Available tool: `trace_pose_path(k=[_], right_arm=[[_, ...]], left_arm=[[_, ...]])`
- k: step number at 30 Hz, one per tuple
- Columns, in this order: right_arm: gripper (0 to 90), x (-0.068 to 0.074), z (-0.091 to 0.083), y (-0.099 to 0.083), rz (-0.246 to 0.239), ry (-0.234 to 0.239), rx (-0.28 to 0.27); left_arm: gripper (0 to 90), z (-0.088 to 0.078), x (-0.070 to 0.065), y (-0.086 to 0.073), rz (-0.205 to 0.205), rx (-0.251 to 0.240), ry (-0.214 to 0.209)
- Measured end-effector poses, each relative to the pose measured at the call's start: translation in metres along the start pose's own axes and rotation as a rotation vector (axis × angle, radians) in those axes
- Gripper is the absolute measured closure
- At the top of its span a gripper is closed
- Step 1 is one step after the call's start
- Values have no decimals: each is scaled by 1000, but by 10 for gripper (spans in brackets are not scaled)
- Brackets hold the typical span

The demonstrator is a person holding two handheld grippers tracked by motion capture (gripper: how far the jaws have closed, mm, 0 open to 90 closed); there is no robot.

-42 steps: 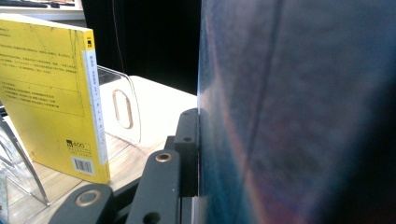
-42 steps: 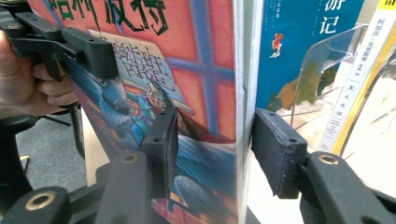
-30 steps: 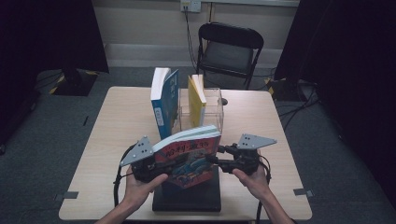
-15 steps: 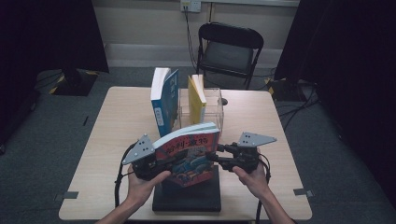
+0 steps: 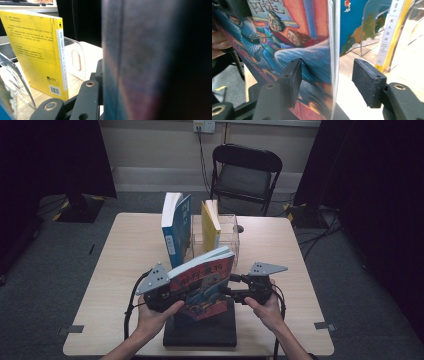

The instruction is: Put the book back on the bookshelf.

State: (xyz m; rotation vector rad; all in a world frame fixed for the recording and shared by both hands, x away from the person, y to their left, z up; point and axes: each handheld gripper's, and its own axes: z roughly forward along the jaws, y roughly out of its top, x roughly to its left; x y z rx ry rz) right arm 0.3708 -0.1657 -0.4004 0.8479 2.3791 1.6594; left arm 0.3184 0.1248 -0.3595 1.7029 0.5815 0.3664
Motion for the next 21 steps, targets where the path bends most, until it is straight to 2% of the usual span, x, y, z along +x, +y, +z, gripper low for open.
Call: trace_pose_path(k=[2, 4, 7, 11, 14, 16, 17, 18, 20, 21], right_arm=[[528, -1, 0, 0, 2, 38, -3], [532, 1, 0, 1, -12, 15, -4], [571, 2, -2, 5, -24, -7, -13], [563, 1, -4, 20, -30, -25, -56], [544, 1, 0, 21, -35, -15, -62], [497, 1, 3, 17, -32, -3, -55], [469, 1, 3, 16, -34, -12, -48], [458, 0, 2, 13, -34, -38, -41], [441, -3, -1, 9, -23, -53, -34], [431, -5, -3, 6, -15, -68, -32]], left_arm=[[744, 3, -2, 3, 17, 16, -1], [745, 5, -2, 5, 18, 23, 4], [745, 7, 2, 9, -22, 20, 6], [745, 7, 2, 11, -3, 22, 44], [745, 3, 4, 7, -5, 15, 49], [745, 1, 7, 6, -21, 16, 63], [745, -1, 10, 5, -33, 15, 74], [745, -3, 13, 4, -41, 13, 65], [745, -8, 18, 3, -72, 7, 72], [745, -11, 20, 3, -84, 17, 92]])
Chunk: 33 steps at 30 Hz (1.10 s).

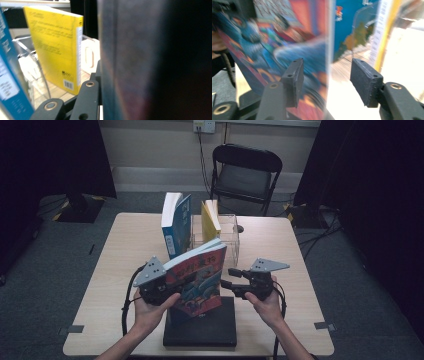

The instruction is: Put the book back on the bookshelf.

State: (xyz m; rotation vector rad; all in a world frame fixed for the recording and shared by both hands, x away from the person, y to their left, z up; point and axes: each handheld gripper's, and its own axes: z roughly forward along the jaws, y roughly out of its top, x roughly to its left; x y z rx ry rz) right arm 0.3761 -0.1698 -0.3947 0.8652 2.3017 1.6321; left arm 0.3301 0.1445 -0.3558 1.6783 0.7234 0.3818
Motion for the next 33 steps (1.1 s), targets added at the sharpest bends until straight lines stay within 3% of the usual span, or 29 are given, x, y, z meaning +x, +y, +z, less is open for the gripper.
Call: trace_pose_path(k=[5, 7, 13, 16, 27, 33], right_arm=[[390, -12, -11, -13, 34, -101, 40], [371, -15, -15, -18, 38, -123, 49], [322, -29, -26, -33, 66, -180, 88], [296, -39, -30, -42, 90, -246, 119], [206, -64, -25, -78, 177, -345, 262], [170, -71, -18, -84, 195, -367, 308]], left_arm=[[745, -6, 5, 6, -16, 0, 47], [745, -8, 8, 10, -29, -7, 81], [745, -9, 17, 11, -63, -20, 120], [745, -4, 19, 12, -70, -23, 144], [745, 5, 28, 9, -113, -15, 213], [745, 12, 27, 14, -100, -26, 254]])
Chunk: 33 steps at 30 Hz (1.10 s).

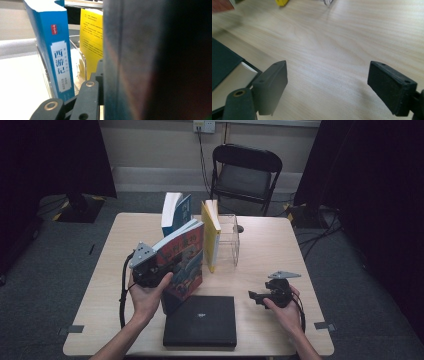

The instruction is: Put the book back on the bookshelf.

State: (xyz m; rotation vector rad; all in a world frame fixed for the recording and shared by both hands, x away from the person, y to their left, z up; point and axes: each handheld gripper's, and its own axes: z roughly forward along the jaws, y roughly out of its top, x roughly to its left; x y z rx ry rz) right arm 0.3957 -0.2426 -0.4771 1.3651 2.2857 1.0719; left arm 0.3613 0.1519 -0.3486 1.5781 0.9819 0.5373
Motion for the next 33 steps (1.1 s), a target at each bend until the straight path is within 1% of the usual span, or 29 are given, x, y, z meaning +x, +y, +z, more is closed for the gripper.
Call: trace_pose_path(k=[2, 4, 6, 8, 9, 10, 12, 13, 15, 16, 17, 18, 21, 23, 26, 28, 31, 33], right_arm=[[169, 0, 3, -1, -7, -7, 13], [191, 1, 6, -2, -29, -7, 33], [177, 2, 8, -2, -49, -17, 40], [174, 3, 9, -3, -61, -23, 44], [174, 3, 9, -3, -67, -30, 48], [174, 2, 10, -3, -71, -35, 51], [174, 2, 11, -4, -68, -36, 60], [173, 2, 12, -4, -67, -38, 67], [151, 3, 14, -5, -83, -45, 70], [146, 4, 15, -5, -85, -49, 72], [145, 5, 15, -5, -90, -53, 73], [137, 6, 16, -5, -103, -60, 73], [129, 9, 18, -9, -124, -74, 47], [128, 9, 18, -12, -124, -74, 22], [127, 9, 18, -13, -124, -74, 8], [127, 9, 18, -14, -124, -74, 3], [127, 9, 18, -15, -125, -73, -4], [127, 9, 18, -15, -125, -73, -5]], left_arm=[[745, 1, -1, 3, -6, -2, 7], [745, 4, 0, 6, -21, -8, 8], [745, 6, 1, 8, -38, -16, 22], [745, 9, 0, 9, -25, -7, 32], [745, 12, -1, 10, -29, -14, 40], [745, 14, -3, 10, -26, -18, 55], [745, 17, -6, 10, 1, -24, 66], [745, 20, -7, 12, -2, -20, 69], [745, 25, -8, 16, -10, -11, 69], [745, 28, -9, 18, -8, -6, 70], [745, 31, -10, 19, -7, -13, 68], [745, 32, -12, 21, 2, -12, 75], [745, 39, -15, 25, 12, -15, 92], [745, 43, -15, 26, 6, -20, 102], [745, 49, -15, 26, 3, -27, 123], [745, 52, -15, 26, 14, -26, 134], [745, 59, -15, 25, 26, -26, 162], [745, 63, -15, 25, 21, -23, 184]])
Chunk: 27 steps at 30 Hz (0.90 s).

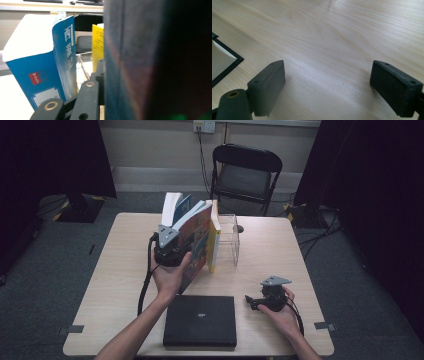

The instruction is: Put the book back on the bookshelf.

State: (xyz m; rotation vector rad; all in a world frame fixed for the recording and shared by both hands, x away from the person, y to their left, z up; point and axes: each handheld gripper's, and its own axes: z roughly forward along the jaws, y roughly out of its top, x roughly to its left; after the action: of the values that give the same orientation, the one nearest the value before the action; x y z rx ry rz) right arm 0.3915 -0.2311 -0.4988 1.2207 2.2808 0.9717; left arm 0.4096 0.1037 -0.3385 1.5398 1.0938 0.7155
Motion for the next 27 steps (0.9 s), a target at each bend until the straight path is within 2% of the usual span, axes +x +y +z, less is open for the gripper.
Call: trace_pose_path(k=[4, 7, 8, 11, 19, 23, 27], right_arm=[[127, 0, 1, 0, -4, 2, -6], [128, 0, 1, 0, -4, 4, -8], [128, 0, 1, 0, -5, 4, -9], [128, 0, 1, -1, -6, 6, -10], [128, 0, 1, -1, -7, 7, -12], [128, 0, 1, -1, -8, 8, -12], [128, 0, 1, -1, -9, 9, -12]], left_arm=[[745, 7, 1, 1, -22, -7, 8], [745, 13, 0, 3, -22, -7, 24], [745, 17, 0, 5, -6, -9, 30], [745, 24, 1, 6, 1, -11, 40], [744, 43, 3, 3, -21, -6, 80], [745, 50, 2, 1, -5, -6, 93], [744, 58, 2, 3, -21, -15, 107]])
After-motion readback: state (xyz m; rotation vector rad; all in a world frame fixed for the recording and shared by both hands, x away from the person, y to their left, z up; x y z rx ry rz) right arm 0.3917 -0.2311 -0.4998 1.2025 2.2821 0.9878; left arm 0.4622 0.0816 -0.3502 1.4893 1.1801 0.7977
